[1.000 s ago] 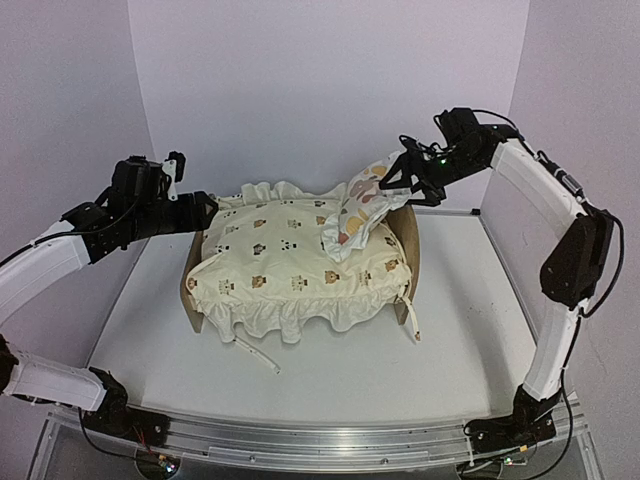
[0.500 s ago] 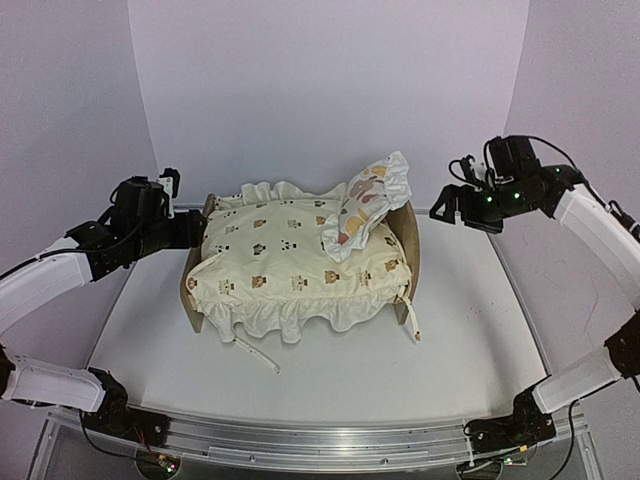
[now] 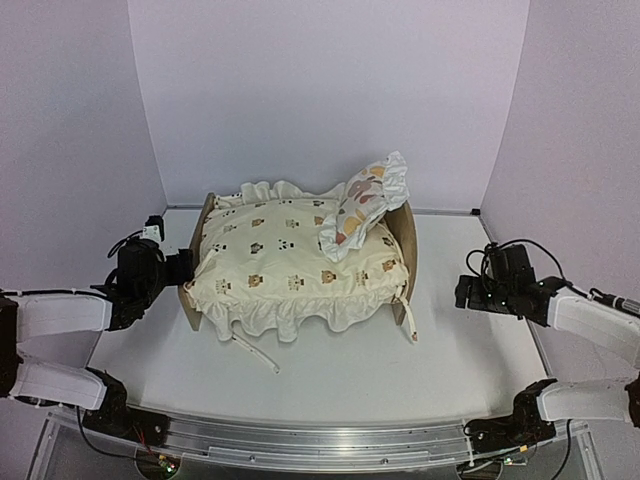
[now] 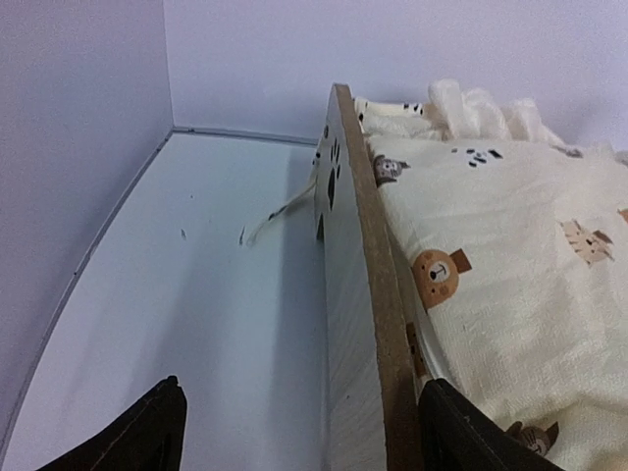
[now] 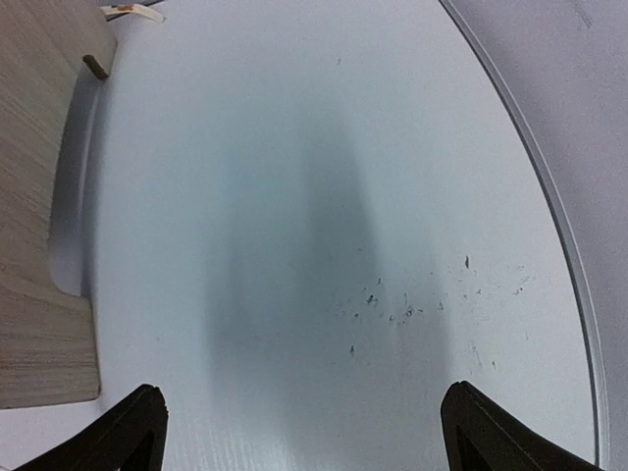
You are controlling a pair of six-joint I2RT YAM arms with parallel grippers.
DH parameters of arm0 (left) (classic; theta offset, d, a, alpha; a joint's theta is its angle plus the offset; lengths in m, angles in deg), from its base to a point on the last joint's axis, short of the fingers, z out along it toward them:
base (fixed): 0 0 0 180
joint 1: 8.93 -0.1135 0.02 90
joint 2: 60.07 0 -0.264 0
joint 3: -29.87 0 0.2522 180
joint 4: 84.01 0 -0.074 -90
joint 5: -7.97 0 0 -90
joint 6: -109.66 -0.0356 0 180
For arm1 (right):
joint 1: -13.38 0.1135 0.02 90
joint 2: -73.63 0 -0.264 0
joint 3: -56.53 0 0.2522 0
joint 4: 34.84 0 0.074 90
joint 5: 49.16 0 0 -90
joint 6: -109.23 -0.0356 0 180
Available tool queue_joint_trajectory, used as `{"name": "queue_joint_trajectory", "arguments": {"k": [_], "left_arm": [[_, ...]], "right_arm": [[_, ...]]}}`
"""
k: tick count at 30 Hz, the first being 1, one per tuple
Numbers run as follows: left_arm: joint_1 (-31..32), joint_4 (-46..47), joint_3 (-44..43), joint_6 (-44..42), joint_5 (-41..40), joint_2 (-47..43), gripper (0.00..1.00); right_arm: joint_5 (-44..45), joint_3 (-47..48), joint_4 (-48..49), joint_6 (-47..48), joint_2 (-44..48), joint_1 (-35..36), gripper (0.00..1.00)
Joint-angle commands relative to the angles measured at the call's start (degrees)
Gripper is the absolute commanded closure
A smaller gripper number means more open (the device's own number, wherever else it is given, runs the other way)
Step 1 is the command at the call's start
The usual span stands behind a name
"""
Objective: Set up the pet bed
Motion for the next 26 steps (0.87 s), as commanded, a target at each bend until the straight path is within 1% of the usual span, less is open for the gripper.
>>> {"name": "queue_joint_trajectory", "arguments": {"k": [1, 3, 6, 10, 14, 18, 21, 26], "left_arm": [[-1.8, 13.9, 6.5, -3.9, -4.9, 3.7, 0.1], [-1.9, 18.2, 8.7, -5.8, -5.0, 4.8, 0.08], [-2.0, 24.5, 11.6, -8.3, -5.7, 6.7, 0.06], [-2.1, 28.0, 12.2, -10.4, -6.0, 8.4, 0.05], [-2.8, 30.4, 11.9, -11.3, -5.8, 10.1, 0.04], [-2.9, 31.5, 12.1, -11.5, -3.6, 10.2, 0.05], [-2.9, 32.2, 13.0, -11.3, -2.1, 9.3, 0.05], [-3.0, 32.1, 12.7, -11.6, -2.0, 9.8, 0.05]], "right_arm": [[7.2, -5.8, 14.3, -2.7, 1.2, -0.2, 0.02], [6.9, -8.2, 18.1, -2.8, 0.7, -0.2, 0.02], [6.2, -10.2, 20.3, -2.9, -0.7, -0.1, 0.02], [6.9, -11.7, 22.2, -1.8, -2.6, -0.1, 0.02], [8.2, -13.6, 25.0, -1.2, -4.0, -0.1, 0.02], [8.9, -13.9, 25.9, -0.7, -5.6, -0.1, 0.02], [8.8, -14.1, 26.0, -0.3, -5.6, -0.2, 0.02], [9.0, -15.1, 27.3, 0.4, -4.5, -0.2, 0.02]]}}
